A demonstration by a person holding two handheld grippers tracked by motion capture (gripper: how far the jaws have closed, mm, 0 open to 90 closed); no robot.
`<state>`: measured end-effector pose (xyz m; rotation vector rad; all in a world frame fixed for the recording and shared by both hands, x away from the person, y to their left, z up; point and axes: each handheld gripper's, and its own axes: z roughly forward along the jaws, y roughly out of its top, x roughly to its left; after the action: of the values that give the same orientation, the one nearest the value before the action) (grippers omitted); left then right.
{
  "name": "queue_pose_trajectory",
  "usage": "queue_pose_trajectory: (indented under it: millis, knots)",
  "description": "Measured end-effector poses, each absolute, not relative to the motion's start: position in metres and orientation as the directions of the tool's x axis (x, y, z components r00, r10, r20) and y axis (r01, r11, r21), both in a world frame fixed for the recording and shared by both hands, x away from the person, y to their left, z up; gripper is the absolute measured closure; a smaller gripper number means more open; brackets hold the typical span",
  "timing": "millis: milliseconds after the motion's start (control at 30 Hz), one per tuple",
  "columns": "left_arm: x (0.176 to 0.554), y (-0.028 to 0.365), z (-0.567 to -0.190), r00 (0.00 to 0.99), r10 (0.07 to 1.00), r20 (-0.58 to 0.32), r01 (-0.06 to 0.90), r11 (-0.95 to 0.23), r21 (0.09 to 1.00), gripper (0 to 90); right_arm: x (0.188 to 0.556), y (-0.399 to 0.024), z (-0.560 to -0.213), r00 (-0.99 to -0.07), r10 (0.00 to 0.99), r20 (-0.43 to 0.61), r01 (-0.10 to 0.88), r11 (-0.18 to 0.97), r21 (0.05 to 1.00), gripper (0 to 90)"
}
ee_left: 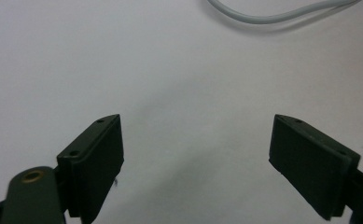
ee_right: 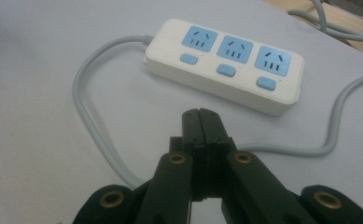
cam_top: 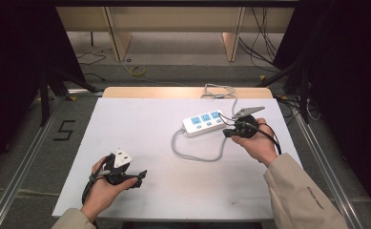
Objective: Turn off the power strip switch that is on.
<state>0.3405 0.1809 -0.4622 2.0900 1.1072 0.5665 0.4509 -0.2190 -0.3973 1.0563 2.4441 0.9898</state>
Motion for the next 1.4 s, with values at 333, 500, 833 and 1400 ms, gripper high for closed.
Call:
queue_pose_trajectory:
  millis: [333,500,833,1400]
  knots:
    - [0.341,0.181,-0.462,0.540,0.840,0.052,0.538,-0.393,0.746,17.7,0.455,-0.216,-0.394,-0.684,0.729,-0.001,0.523,0.492,0.696,90.0]
    - [0.340,0.181,-0.462,0.541,0.839,0.054,0.538,-0.395,0.745,17.7,0.458,-0.214,-0.394,-0.684,0.729,-0.003,0.525,0.494,0.693,90.0]
    - [0.341,0.181,-0.462,0.543,0.838,0.053,0.536,-0.395,0.746,17.7,0.461,-0.213,-0.396,-0.682,0.732,-0.005,0.526,0.495,0.691,90.0]
    - [0.341,0.180,-0.462,0.542,0.839,0.051,0.537,-0.393,0.746,17.8,0.468,-0.207,-0.399,-0.681,0.732,-0.003,0.533,0.498,0.684,90.0]
